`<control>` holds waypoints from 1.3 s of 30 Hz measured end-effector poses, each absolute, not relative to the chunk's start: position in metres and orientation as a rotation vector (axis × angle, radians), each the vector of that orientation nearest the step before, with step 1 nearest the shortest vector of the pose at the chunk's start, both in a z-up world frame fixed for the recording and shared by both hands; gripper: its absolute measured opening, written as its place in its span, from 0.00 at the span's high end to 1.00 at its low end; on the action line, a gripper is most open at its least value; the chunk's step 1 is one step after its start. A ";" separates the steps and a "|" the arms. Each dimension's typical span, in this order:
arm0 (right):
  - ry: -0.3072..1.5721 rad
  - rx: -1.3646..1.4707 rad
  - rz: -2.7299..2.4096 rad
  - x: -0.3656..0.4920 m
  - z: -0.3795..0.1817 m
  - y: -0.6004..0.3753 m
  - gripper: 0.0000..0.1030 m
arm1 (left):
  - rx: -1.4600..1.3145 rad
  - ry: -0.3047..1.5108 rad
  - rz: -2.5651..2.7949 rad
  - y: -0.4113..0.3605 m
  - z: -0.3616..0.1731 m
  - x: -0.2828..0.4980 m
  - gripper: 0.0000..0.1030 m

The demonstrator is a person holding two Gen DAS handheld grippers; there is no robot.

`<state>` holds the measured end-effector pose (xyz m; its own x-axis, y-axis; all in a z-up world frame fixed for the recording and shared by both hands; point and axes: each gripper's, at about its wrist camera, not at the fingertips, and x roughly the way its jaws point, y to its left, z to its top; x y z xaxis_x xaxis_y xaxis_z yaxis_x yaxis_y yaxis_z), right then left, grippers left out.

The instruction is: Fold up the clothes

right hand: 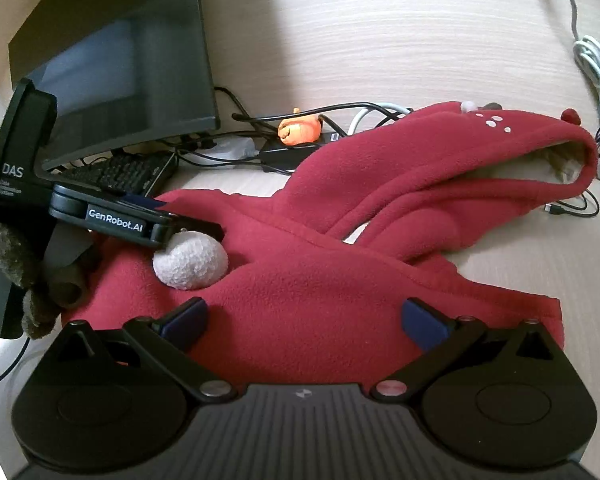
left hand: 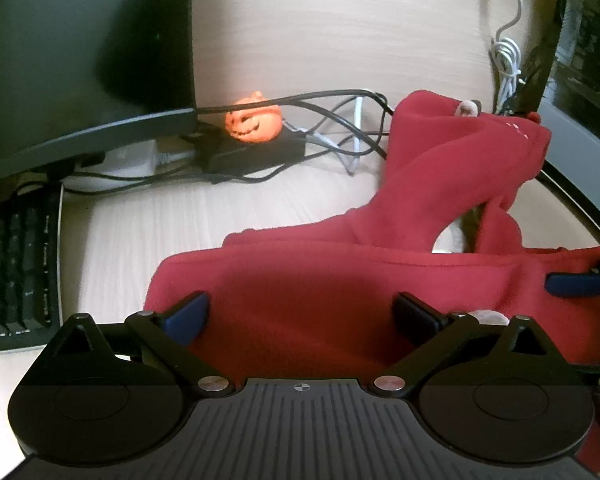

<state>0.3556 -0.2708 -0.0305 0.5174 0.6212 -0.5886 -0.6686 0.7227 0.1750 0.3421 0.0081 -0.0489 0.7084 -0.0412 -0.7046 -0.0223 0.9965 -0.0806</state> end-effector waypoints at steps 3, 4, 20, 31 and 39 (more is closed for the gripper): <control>0.671 -0.080 0.771 0.354 -0.030 -0.270 0.00 | -0.105 0.789 -0.010 0.010 -0.052 0.345 0.00; 0.669 -0.080 0.770 0.354 -0.030 -0.270 0.00 | -0.112 0.790 -0.011 0.011 -0.053 0.346 0.00; 0.586 -0.068 0.577 0.333 0.018 -0.298 0.00 | -0.298 0.603 -0.191 0.009 0.023 0.274 0.00; 0.645 -0.314 0.209 0.348 -0.014 -0.308 0.00 | -0.252 0.749 -0.334 -0.041 -0.015 0.265 0.00; 0.667 -0.414 0.106 0.350 -0.021 -0.331 0.00 | -0.199 0.658 -0.332 -0.025 0.004 0.259 0.00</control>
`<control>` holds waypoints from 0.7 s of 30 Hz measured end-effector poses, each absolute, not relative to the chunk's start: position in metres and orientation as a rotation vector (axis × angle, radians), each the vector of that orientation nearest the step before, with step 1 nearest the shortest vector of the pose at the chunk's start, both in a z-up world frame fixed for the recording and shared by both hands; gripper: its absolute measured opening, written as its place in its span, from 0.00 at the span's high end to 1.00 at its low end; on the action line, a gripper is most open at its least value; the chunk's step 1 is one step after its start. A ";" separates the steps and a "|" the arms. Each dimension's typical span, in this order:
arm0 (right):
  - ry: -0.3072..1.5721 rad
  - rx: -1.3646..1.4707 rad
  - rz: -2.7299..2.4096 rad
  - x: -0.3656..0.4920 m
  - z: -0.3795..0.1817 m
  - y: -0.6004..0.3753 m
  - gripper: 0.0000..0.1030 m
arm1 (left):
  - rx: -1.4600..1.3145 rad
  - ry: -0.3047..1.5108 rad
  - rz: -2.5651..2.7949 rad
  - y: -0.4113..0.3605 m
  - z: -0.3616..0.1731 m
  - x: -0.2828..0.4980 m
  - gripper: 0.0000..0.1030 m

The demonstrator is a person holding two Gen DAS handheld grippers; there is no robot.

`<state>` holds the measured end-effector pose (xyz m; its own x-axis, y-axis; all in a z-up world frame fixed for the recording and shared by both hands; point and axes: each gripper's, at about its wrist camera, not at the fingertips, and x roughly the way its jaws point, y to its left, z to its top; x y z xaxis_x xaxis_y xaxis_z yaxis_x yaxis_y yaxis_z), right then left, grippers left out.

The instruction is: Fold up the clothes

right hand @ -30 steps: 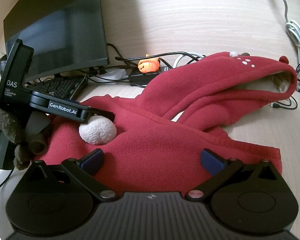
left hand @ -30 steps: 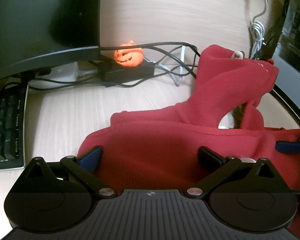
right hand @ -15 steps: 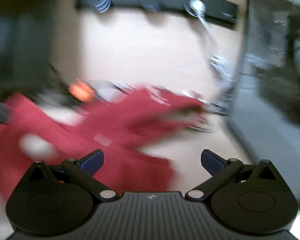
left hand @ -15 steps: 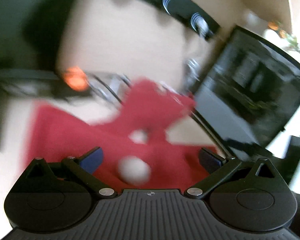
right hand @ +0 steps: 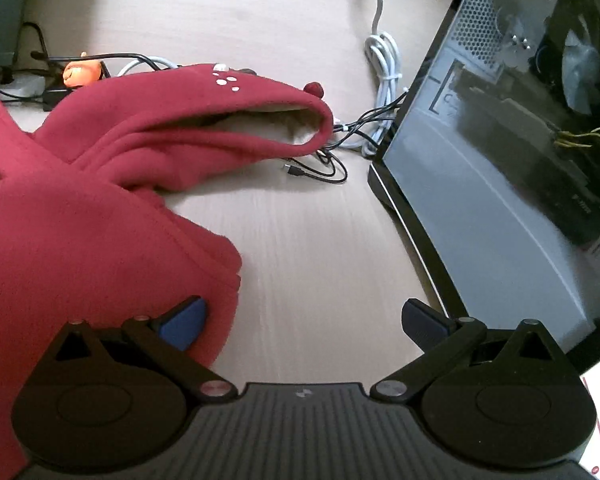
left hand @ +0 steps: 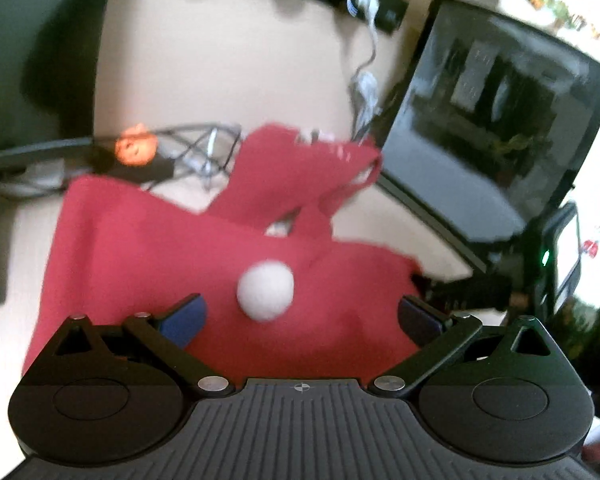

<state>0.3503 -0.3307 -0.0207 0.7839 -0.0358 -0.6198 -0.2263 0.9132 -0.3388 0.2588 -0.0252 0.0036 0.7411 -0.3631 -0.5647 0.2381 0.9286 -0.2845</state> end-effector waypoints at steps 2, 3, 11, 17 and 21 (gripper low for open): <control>0.649 -0.415 0.101 0.345 -0.015 -0.333 0.00 | -0.203 0.638 -0.322 -0.019 0.007 0.264 0.00; 0.637 -0.407 0.101 0.343 -0.010 -0.334 0.00 | -0.204 0.628 -0.316 -0.016 0.009 0.267 0.00; 0.528 -0.166 0.485 0.340 0.049 -0.315 0.00 | -0.258 0.659 -0.166 0.021 -0.003 0.303 0.00; 0.629 -0.162 0.581 0.367 0.015 -0.287 0.00 | -0.109 0.697 -0.136 0.006 -0.028 0.337 0.00; 0.681 -0.117 0.516 0.388 -0.013 -0.292 0.00 | -0.092 0.694 -0.107 0.007 -0.046 0.356 0.00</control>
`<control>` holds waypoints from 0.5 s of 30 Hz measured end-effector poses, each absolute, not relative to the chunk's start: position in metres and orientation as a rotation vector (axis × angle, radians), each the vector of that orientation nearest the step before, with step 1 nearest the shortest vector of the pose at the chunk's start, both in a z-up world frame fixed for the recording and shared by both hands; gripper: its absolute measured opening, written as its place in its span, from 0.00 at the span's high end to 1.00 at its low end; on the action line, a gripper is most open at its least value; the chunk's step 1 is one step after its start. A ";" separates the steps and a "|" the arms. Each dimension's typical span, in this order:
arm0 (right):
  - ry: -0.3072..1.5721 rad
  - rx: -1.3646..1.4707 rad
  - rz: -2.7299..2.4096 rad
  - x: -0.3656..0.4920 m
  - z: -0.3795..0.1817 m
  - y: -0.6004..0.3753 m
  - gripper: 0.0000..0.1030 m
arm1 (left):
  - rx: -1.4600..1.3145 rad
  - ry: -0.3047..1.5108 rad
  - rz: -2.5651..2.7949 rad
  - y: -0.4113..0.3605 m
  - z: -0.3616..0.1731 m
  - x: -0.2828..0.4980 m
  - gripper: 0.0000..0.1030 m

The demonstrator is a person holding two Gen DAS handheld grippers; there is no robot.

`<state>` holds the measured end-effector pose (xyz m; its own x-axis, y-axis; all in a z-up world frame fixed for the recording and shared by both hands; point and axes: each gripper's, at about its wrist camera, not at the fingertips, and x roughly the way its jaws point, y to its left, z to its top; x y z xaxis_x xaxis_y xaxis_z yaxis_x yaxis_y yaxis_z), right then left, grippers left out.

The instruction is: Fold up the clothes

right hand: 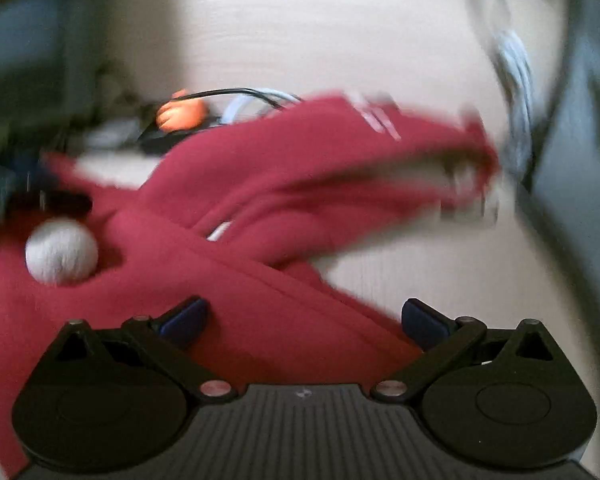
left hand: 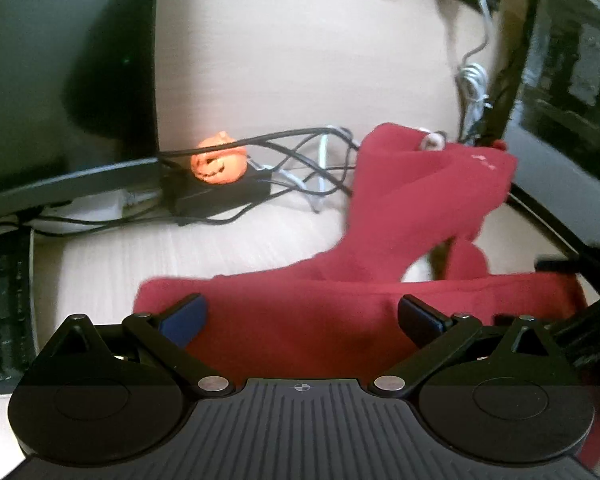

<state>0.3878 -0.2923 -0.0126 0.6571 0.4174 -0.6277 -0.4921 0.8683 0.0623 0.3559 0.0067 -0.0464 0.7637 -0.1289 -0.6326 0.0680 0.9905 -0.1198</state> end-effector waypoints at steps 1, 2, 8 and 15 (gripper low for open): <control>0.694 -0.106 0.500 0.393 -0.019 -0.294 0.00 | -0.097 0.693 -0.094 0.008 -0.052 0.358 0.00; 0.706 -0.094 0.484 0.398 -0.026 -0.295 0.00 | -0.102 0.690 -0.086 0.009 -0.055 0.359 0.00; 0.724 -0.098 0.390 0.410 -0.028 -0.306 0.00 | -0.180 0.618 -0.040 0.019 -0.016 0.325 0.00; 0.710 -0.140 0.281 0.414 -0.009 -0.321 0.00 | -0.443 0.665 -0.246 0.005 0.004 0.261 0.00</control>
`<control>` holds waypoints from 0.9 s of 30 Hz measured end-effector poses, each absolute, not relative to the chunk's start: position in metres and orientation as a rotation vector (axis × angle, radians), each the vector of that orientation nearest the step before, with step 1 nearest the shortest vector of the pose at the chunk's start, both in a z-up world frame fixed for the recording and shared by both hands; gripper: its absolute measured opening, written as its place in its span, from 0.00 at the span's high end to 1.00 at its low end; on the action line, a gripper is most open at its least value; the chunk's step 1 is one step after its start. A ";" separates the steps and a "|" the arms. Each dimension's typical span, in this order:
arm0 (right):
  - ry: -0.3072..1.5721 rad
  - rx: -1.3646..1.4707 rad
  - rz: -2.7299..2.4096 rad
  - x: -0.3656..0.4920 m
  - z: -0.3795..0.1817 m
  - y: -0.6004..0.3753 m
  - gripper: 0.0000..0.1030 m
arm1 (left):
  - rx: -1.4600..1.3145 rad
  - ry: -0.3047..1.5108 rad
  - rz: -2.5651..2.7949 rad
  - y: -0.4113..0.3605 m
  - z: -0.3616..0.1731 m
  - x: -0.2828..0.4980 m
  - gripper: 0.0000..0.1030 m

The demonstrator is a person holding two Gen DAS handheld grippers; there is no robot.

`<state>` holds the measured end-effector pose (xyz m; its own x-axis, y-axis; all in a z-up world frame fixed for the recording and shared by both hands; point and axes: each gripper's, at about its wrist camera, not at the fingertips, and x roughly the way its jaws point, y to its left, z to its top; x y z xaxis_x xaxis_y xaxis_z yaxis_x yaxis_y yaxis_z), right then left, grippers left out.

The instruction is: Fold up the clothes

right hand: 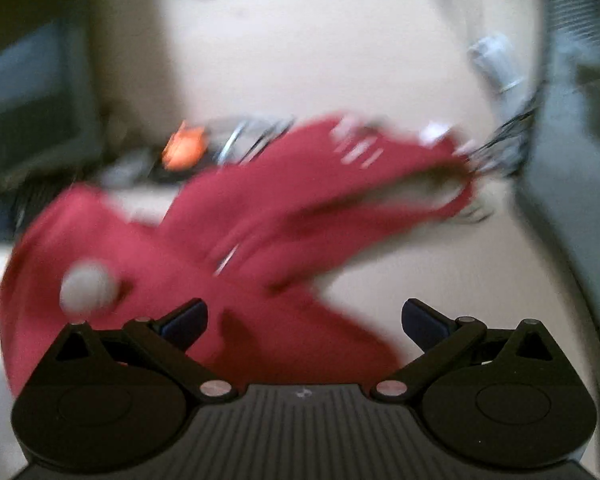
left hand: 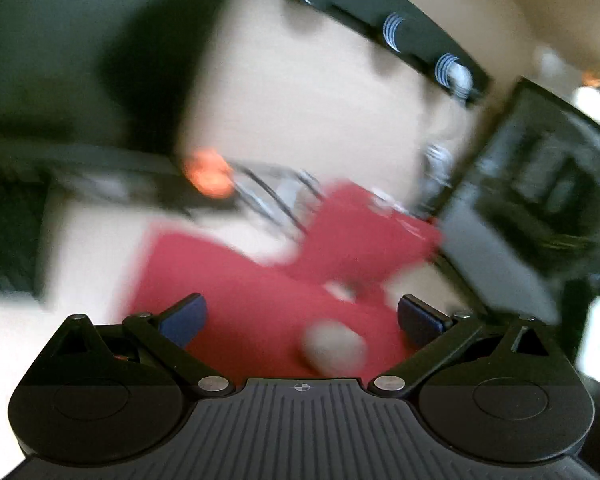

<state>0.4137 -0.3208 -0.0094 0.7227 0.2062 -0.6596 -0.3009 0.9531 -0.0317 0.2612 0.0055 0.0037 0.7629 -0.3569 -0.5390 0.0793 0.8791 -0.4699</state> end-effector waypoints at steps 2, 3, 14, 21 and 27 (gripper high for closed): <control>0.706 -0.152 0.250 0.415 -0.004 -0.325 0.00 | -0.422 0.716 -0.300 -0.020 -0.010 0.263 0.00; 0.704 -0.158 0.234 0.415 -0.001 -0.327 0.00 | -0.381 0.743 -0.306 -0.034 -0.018 0.266 0.00; 0.892 -0.282 0.421 0.349 -0.033 -0.293 0.00 | -0.162 0.815 -0.118 -0.014 -0.032 0.266 0.00; 0.774 -0.327 0.712 0.245 -0.017 -0.214 0.00 | -0.086 0.852 0.049 0.039 -0.026 0.252 0.00; 0.616 -0.147 0.683 0.220 0.050 -0.277 0.00 | 0.012 0.721 -0.023 0.016 0.008 0.217 0.00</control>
